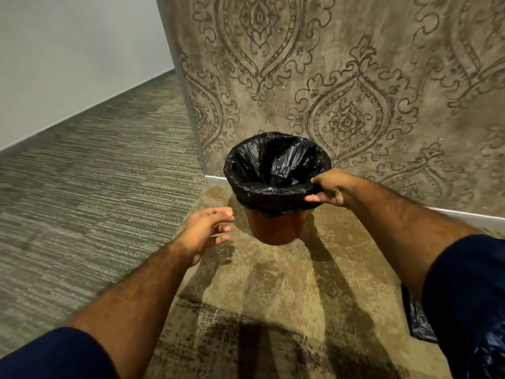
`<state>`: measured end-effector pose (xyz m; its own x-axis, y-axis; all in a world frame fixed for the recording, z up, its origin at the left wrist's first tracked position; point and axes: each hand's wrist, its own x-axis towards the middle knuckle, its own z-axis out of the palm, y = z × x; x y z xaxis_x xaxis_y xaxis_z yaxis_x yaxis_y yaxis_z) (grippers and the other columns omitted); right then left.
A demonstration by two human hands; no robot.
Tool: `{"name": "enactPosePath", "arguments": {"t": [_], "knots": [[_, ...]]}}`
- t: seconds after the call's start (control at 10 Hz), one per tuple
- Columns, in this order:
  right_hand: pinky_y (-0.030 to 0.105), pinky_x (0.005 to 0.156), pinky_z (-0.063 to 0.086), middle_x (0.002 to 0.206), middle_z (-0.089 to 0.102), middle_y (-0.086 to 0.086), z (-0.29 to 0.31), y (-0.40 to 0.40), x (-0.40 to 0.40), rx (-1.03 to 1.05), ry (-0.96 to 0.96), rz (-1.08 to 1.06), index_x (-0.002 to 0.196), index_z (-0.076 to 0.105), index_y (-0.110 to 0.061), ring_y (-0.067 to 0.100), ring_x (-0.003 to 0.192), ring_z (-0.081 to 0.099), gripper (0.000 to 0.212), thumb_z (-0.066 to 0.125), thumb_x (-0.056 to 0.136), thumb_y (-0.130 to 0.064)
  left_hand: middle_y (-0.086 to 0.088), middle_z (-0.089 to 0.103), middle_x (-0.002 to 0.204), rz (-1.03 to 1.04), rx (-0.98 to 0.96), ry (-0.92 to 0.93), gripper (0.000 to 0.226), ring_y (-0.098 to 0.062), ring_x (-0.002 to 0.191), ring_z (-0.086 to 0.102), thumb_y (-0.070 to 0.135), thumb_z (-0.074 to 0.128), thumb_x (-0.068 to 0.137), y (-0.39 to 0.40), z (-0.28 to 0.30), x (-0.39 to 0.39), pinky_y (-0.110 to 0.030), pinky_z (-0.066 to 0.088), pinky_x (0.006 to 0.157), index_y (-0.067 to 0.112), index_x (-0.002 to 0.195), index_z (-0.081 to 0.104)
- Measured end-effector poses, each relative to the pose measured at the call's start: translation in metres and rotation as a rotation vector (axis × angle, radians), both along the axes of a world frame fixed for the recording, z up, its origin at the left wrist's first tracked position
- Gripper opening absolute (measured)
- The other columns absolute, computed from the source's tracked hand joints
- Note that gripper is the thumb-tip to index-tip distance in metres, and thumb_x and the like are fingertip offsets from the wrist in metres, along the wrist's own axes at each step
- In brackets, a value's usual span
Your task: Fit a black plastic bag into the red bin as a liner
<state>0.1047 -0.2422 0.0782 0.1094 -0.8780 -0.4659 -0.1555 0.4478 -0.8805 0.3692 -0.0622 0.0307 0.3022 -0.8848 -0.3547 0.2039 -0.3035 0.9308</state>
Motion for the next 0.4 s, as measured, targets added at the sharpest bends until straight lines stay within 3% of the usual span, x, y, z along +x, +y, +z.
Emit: {"name": "enactPosePath", "arguments": {"t": [0.1, 0.2, 0.3, 0.4], "knots": [[0.04, 0.047, 0.064, 0.141, 0.06, 0.021, -0.004, 0.002, -0.006, 0.016, -0.052, 0.005, 0.128, 0.056, 0.002, 0.034, 0.076, 0.076, 0.023, 0.055, 0.109, -0.012, -0.006, 0.076, 0.101, -0.033, -0.005, -0.025, 0.029, -0.013, 0.071, 0.065, 0.022, 0.077, 0.09, 0.001, 0.0, -0.003, -0.032, 0.059, 0.07, 0.009, 0.116, 0.073], [0.035, 0.044, 0.062, 0.13, 0.064, 0.021, -0.007, 0.007, -0.014, 0.024, -0.053, 0.003, 0.145, 0.049, -0.001, 0.03, 0.055, 0.077, 0.045, 0.058, 0.108, -0.026, -0.006, 0.075, 0.1, -0.044, -0.005, -0.057, 0.028, -0.014, 0.073, 0.065, 0.023, 0.077, 0.09, 0.001, 0.001, -0.011, -0.034, 0.058, 0.073, 0.008, 0.115, 0.074], [0.034, 0.051, 0.065, 0.102, 0.063, 0.019, -0.009, 0.017, -0.029, 0.007, -0.061, -0.012, 0.148, 0.047, -0.007, 0.028, 0.058, 0.076, 0.054, 0.056, 0.107, -0.042, -0.006, 0.074, 0.095, -0.054, -0.003, -0.109, 0.026, -0.016, 0.08, 0.064, 0.02, 0.077, 0.091, -0.005, 0.006, -0.029, -0.038, 0.057, 0.079, 0.007, 0.112, 0.075], [0.034, 0.055, 0.065, 0.099, 0.062, 0.017, -0.013, 0.022, -0.041, -0.012, -0.053, -0.015, 0.145, 0.049, -0.011, 0.028, 0.071, 0.075, 0.054, 0.057, 0.106, -0.047, -0.005, 0.071, 0.093, -0.051, -0.021, -0.193, 0.022, -0.016, 0.084, 0.063, 0.018, 0.077, 0.09, -0.01, 0.007, -0.041, -0.037, 0.057, 0.079, 0.009, 0.11, 0.076]]}}
